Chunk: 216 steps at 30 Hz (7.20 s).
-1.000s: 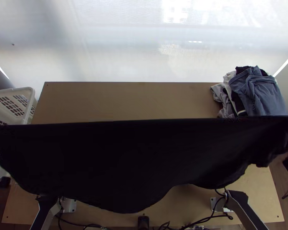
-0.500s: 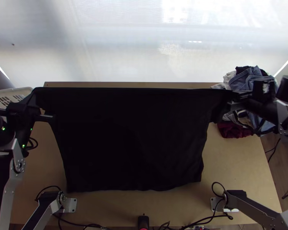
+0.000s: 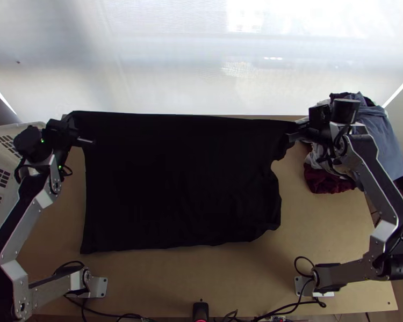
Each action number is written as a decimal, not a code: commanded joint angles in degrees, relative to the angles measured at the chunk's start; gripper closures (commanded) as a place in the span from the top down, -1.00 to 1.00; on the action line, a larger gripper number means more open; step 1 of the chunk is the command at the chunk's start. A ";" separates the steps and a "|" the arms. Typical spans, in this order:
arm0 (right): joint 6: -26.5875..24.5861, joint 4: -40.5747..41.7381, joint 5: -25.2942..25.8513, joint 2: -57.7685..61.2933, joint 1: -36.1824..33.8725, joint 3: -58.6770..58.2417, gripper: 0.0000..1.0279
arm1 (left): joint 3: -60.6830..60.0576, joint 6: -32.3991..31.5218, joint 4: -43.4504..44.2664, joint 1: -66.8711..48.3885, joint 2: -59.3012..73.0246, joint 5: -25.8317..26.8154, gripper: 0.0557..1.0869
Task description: Fold the t-shirt
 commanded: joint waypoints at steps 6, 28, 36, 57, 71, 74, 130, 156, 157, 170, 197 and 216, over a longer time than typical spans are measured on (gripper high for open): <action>-0.22 10.13 9.53 14.37 2.39 12.93 -0.95 | 11.94 0.71 6.57 -2.07 18.76 -4.83 -0.82; -3.74 10.75 17.35 24.03 5.29 12.58 -0.95 | 7.55 6.33 11.58 -3.30 28.34 -6.50 -0.82; -5.58 12.86 18.41 30.71 4.68 21.19 -0.95 | 16.60 6.51 11.14 -4.97 35.81 -9.84 -0.82; -6.02 3.54 16.21 17.79 10.48 3.08 -0.95 | -0.71 7.74 7.62 -13.50 21.92 -10.99 -0.82; -6.64 1.34 14.45 12.61 7.14 -6.50 -0.95 | -12.76 10.90 4.46 -9.90 15.60 -9.67 -0.82; -6.64 0.55 14.28 10.85 7.05 -8.78 -0.95 | -13.11 12.31 4.37 -8.23 15.60 -9.05 -0.82; -7.69 -7.45 11.37 -5.15 8.46 -21.00 0.91 | -3.97 13.36 -30.00 -5.59 -1.19 -2.28 0.91; -16.22 -19.05 21.31 -39.25 40.80 -46.13 0.90 | -34.64 43.42 -62.78 -26.77 -56.12 2.99 0.90; -16.22 -18.52 22.10 -40.04 41.42 -46.75 0.90 | -34.90 43.60 -62.60 -26.77 -56.12 2.90 0.90; -19.82 -5.07 27.72 -43.47 44.76 -53.43 0.87 | -42.11 50.28 -51.62 -21.94 -56.30 2.99 0.89; -21.23 12.51 27.99 -33.45 46.07 -57.74 0.81 | -43.34 51.51 -33.16 -17.28 -41.18 4.48 0.87; -30.45 24.99 28.86 -25.01 42.73 -58.00 0.10 | -42.64 52.74 -29.64 -15.52 -37.84 5.45 -0.08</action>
